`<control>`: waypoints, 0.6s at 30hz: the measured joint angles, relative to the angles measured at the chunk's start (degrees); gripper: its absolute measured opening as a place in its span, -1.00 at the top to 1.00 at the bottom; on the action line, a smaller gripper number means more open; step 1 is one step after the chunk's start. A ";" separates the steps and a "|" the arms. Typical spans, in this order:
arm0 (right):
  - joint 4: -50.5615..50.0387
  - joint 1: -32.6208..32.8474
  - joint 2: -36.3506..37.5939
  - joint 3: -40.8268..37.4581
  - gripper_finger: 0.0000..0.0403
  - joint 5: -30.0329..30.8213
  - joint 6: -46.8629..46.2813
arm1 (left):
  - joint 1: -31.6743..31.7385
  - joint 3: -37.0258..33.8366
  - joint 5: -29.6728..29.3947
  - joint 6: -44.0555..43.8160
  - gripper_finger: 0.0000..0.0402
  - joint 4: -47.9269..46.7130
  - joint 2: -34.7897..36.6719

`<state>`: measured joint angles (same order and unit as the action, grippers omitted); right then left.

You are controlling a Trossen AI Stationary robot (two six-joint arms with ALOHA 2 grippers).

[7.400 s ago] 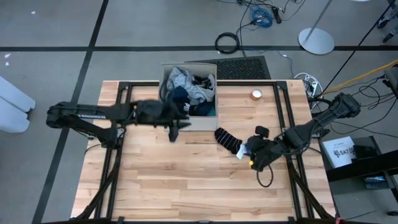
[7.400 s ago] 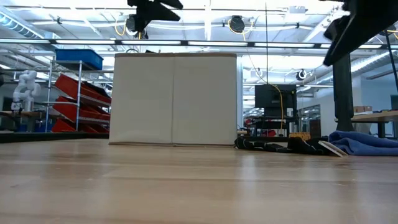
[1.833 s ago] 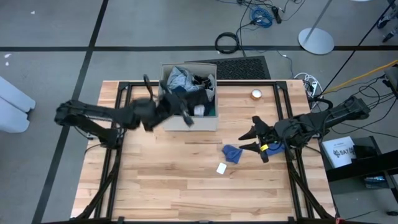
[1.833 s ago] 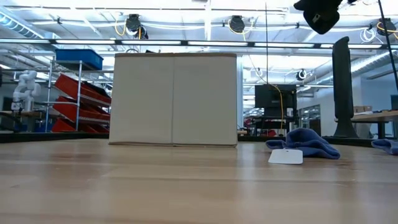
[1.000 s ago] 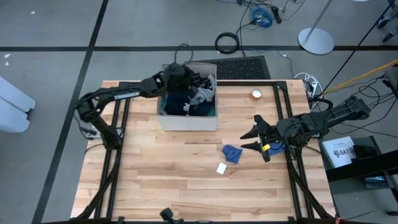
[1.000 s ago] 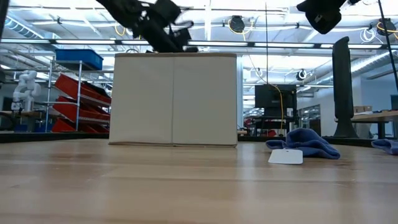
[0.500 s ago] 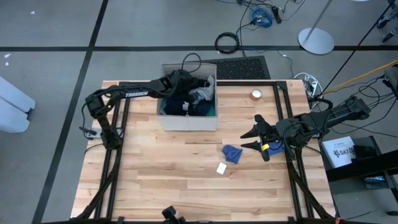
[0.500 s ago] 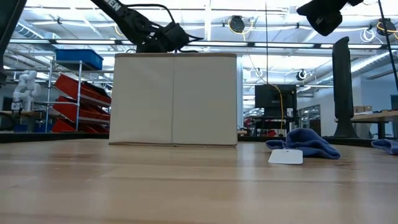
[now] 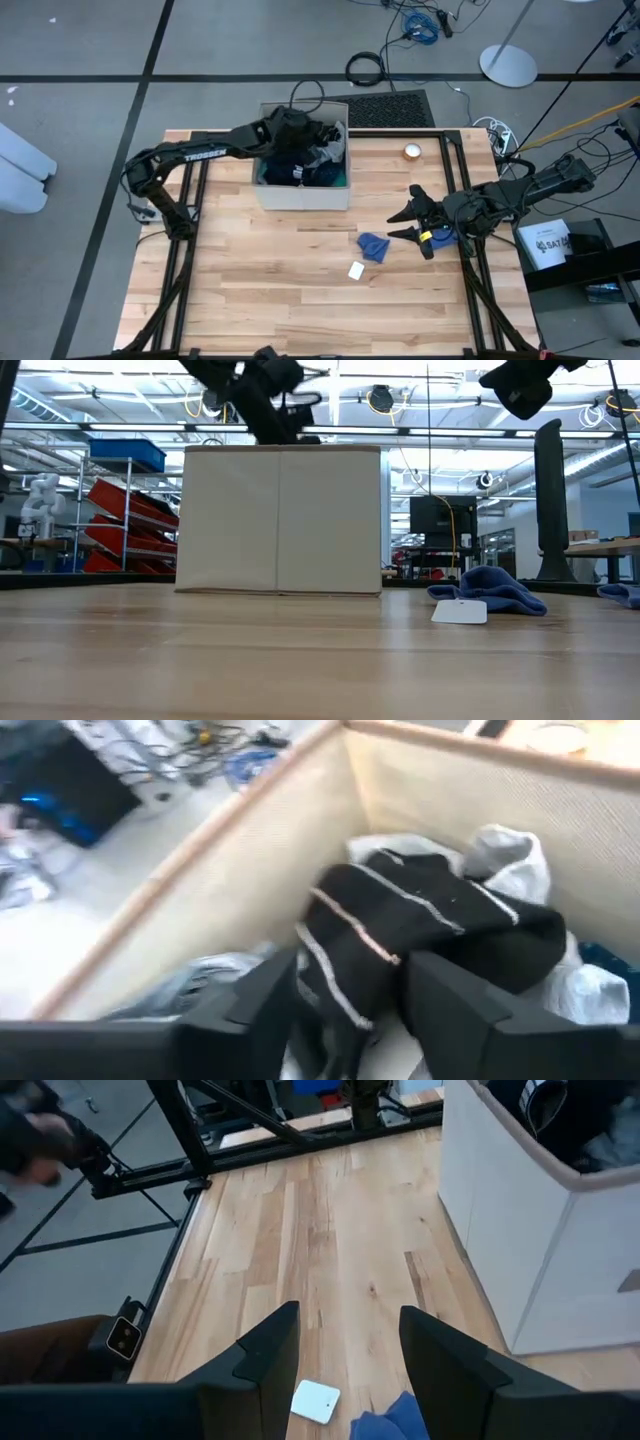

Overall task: Sort clothes
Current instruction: Put the black sock into the white laundry organizer, then put the blue sock into the white laundry organizer

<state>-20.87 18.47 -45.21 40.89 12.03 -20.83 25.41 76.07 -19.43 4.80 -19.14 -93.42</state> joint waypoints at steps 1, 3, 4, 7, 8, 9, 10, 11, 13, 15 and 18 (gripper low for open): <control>-0.35 -0.01 0.00 0.00 0.21 0.00 -0.33 | -0.37 1.00 -1.60 0.00 0.04 -1.53 0.51; -1.74 -0.01 0.00 0.01 0.21 0.00 -0.99 | -0.92 3.03 -3.72 0.00 -0.07 -3.91 1.71; -2.61 -0.01 0.00 0.01 0.21 -0.02 -1.02 | -1.26 3.88 -4.38 -0.02 -0.11 -5.36 2.27; -5.56 -0.01 0.00 0.01 0.21 -0.04 -2.46 | -2.49 6.48 -4.78 -2.75 -0.19 -9.52 4.17; -6.91 -0.01 0.00 0.01 0.21 -0.04 -3.31 | -2.94 7.20 -4.77 -4.14 -0.21 -11.11 4.85; -8.23 -0.01 0.00 0.01 0.21 -0.04 -4.29 | -3.42 7.85 -4.73 -5.33 -0.21 -12.67 5.60; -9.55 -0.01 0.00 0.01 0.21 -0.07 -5.41 | -3.84 8.44 -4.47 -6.08 -0.21 -13.97 6.36; -11.01 -0.01 0.00 0.01 0.21 -0.07 -6.63 | -4.27 8.73 -3.80 -6.50 -0.21 -14.79 7.25; -13.70 -0.01 -0.02 0.01 0.21 -0.07 -9.22 | -5.32 8.79 -0.72 -7.66 -0.21 -16.64 9.25; -15.94 0.01 -0.02 0.01 0.21 -0.09 -12.07 | -6.50 8.79 3.89 -9.01 -0.21 -18.30 11.17; -18.86 0.01 -0.02 0.01 0.21 -0.13 -16.00 | -9.00 8.79 9.32 -10.74 -0.21 -20.51 13.57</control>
<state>-39.72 18.48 -45.23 40.91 11.90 -36.83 16.41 84.86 -10.10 -5.94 -39.65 -79.85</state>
